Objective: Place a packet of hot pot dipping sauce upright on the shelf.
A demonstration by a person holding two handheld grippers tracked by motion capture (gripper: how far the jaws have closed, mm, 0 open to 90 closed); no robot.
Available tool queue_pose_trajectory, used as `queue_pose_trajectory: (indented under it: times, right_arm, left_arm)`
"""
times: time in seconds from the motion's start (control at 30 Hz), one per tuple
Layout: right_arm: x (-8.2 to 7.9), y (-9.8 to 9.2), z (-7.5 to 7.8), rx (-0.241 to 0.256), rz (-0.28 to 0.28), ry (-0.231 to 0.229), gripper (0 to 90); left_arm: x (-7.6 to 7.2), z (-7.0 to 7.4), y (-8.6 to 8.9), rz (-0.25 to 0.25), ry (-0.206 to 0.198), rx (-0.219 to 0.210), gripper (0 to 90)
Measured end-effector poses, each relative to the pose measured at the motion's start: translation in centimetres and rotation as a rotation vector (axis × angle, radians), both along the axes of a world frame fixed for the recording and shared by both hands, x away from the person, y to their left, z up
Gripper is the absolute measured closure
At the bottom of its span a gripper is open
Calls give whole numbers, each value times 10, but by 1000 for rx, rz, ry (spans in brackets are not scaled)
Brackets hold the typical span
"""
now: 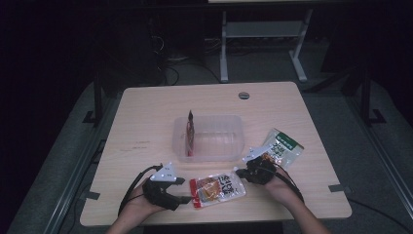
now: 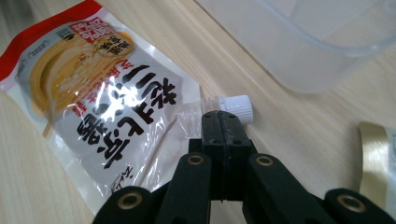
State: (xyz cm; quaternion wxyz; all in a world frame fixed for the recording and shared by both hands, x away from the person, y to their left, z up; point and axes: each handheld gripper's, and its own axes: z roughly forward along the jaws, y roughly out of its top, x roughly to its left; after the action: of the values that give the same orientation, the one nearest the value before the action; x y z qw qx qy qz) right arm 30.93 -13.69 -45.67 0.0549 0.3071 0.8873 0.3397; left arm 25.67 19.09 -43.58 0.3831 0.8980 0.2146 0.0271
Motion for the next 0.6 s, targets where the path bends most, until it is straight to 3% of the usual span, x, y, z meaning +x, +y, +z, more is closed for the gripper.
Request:
queue_pose_trajectory:
  times: [0.4,0.5,0.6]
  right_arm:
    - [14,23,-2,9,38,-4,899]
    - [14,19,3,25,38,-3,896]
    - [12,10,8,57,13,17,818]
  left_arm:
    - [0,1,2,10,0,5,314]
    - [-1,0,0,13,-2,3,316]
    - [-1,0,-3,21,4,0,358]
